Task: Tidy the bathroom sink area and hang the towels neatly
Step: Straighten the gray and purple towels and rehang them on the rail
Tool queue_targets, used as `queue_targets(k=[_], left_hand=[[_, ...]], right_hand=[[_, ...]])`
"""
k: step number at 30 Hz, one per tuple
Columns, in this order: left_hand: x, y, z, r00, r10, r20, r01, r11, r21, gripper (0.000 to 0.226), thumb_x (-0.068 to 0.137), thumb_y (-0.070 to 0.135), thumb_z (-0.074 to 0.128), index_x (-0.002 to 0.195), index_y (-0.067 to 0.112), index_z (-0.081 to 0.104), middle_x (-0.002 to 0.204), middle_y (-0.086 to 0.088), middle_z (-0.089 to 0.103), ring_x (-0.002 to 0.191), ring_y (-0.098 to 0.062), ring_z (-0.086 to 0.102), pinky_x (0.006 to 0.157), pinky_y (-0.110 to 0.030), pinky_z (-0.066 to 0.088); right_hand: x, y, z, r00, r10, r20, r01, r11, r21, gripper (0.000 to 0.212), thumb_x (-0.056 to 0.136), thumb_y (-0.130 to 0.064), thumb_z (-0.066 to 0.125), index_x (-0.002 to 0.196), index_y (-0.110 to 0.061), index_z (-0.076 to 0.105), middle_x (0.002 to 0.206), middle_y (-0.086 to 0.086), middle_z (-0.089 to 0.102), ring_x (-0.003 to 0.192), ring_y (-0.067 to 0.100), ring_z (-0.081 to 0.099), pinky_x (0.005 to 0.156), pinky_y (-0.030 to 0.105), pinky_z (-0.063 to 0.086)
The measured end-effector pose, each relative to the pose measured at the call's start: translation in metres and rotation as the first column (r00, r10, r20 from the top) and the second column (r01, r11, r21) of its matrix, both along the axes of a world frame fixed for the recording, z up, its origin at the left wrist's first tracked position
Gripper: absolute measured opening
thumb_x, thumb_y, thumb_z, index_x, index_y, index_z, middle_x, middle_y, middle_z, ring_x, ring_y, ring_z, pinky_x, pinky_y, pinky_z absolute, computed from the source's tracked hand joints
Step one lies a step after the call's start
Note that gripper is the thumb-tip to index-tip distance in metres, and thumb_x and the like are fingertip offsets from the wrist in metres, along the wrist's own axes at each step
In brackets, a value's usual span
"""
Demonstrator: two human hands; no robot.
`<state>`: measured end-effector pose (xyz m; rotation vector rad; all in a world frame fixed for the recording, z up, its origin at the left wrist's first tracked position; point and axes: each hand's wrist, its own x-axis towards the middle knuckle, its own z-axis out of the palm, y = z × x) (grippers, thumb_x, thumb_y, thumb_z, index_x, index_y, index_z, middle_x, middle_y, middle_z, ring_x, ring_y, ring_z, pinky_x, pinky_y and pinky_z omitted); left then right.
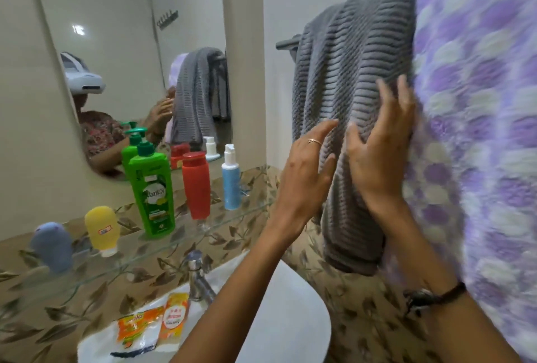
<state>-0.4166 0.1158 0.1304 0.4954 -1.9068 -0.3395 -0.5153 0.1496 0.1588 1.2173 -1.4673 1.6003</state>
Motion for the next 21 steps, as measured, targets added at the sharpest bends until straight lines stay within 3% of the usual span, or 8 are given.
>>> queue_targets(k=[5, 8, 11, 13, 15, 17, 19, 21], left_hand=[[-0.021, -0.004, 0.051, 0.999, -0.011, -0.035, 0.009, 0.999, -0.042, 0.045, 0.091, 0.015, 0.049, 0.134, 0.023, 0.042, 0.137, 0.000, 0.051, 0.126, -0.012, 0.042, 0.103, -0.021, 0.033], [-0.032, -0.007, 0.078, 0.996, -0.001, -0.091, -0.005, 0.998, -0.067, 0.041, 0.092, 0.018, 0.047, 0.133, 0.024, 0.044, 0.137, 0.001, 0.050, 0.125, -0.010, 0.042, 0.095, -0.015, 0.031], [-0.045, -0.010, 0.099, 0.993, 0.030, -0.116, -0.039, 0.997, -0.069, 0.045, 0.089, 0.027, 0.051, 0.134, 0.026, 0.042, 0.140, 0.001, 0.047, 0.128, -0.014, 0.041, 0.097, -0.026, 0.037], [-0.057, -0.013, 0.106, 0.995, 0.084, -0.053, -0.087, 0.994, -0.070, 0.059, 0.083, 0.038, 0.058, 0.137, 0.027, 0.036, 0.143, -0.001, 0.041, 0.131, -0.019, 0.038, 0.101, -0.034, 0.036], [-0.072, -0.016, 0.104, 0.991, 0.129, 0.037, -0.128, 0.991, -0.028, 0.076, 0.076, 0.038, 0.065, 0.141, 0.026, 0.027, 0.144, -0.006, 0.035, 0.130, -0.025, 0.036, 0.102, -0.038, 0.035], [-0.085, -0.019, 0.091, 0.977, 0.205, 0.063, -0.205, 0.979, -0.012, 0.084, 0.073, 0.027, 0.066, 0.144, 0.024, 0.020, 0.141, -0.009, 0.032, 0.121, -0.030, 0.039, 0.089, -0.037, 0.037], [-0.094, -0.020, 0.074, 0.955, 0.295, 0.003, -0.294, 0.953, -0.067, 0.082, 0.072, 0.016, 0.062, 0.143, 0.022, 0.021, 0.133, -0.010, 0.036, 0.109, -0.029, 0.043, 0.076, -0.034, 0.036], [-0.095, -0.021, 0.063, 0.958, 0.263, -0.115, -0.270, 0.961, -0.055, 0.074, 0.068, 0.008, 0.058, 0.136, 0.020, 0.031, 0.120, -0.010, 0.045, 0.098, -0.027, 0.049, 0.071, -0.035, 0.042]], right_hand=[[-0.028, -0.021, 0.049, 0.988, 0.061, 0.141, -0.074, 0.994, 0.085, 0.084, 0.073, -0.026, 0.072, 0.137, 0.007, 0.027, 0.142, 0.023, 0.035, 0.135, 0.032, 0.032, 0.112, 0.029, 0.020], [-0.029, -0.032, 0.058, 0.975, 0.110, 0.191, -0.126, 0.989, 0.073, 0.064, 0.076, -0.023, 0.067, 0.123, 0.007, 0.037, 0.124, 0.025, 0.051, 0.115, 0.036, 0.052, 0.095, 0.035, 0.038], [-0.020, -0.030, 0.036, 0.935, 0.231, 0.268, -0.249, 0.968, 0.036, 0.047, 0.086, -0.014, 0.056, 0.126, 0.002, 0.037, 0.113, 0.028, 0.056, 0.101, 0.037, 0.057, 0.079, 0.034, 0.042], [-0.012, -0.029, 0.007, 0.907, 0.305, 0.290, -0.340, 0.937, 0.079, 0.045, 0.088, -0.015, 0.051, 0.129, -0.004, 0.035, 0.110, 0.022, 0.054, 0.102, 0.035, 0.054, 0.079, 0.035, 0.038], [-0.014, -0.028, -0.014, 0.906, 0.275, 0.322, -0.343, 0.922, 0.178, 0.049, 0.088, -0.016, 0.051, 0.132, -0.009, 0.032, 0.113, 0.019, 0.054, 0.106, 0.034, 0.055, 0.086, 0.040, 0.045], [-0.024, -0.027, -0.019, 0.914, 0.222, 0.339, -0.320, 0.908, 0.270, 0.052, 0.087, -0.018, 0.052, 0.133, -0.012, 0.029, 0.119, 0.019, 0.055, 0.108, 0.033, 0.056, 0.092, 0.044, 0.048], [-0.026, -0.018, -0.025, 0.906, 0.239, 0.349, -0.349, 0.889, 0.296, 0.050, 0.086, -0.016, 0.052, 0.132, -0.009, 0.032, 0.121, 0.020, 0.056, 0.109, 0.034, 0.056, 0.092, 0.047, 0.047], [-0.021, -0.008, -0.035, 0.886, 0.275, 0.373, -0.399, 0.861, 0.314, 0.050, 0.085, -0.009, 0.055, 0.131, -0.006, 0.035, 0.122, 0.020, 0.055, 0.111, 0.034, 0.055, 0.093, 0.045, 0.047]])
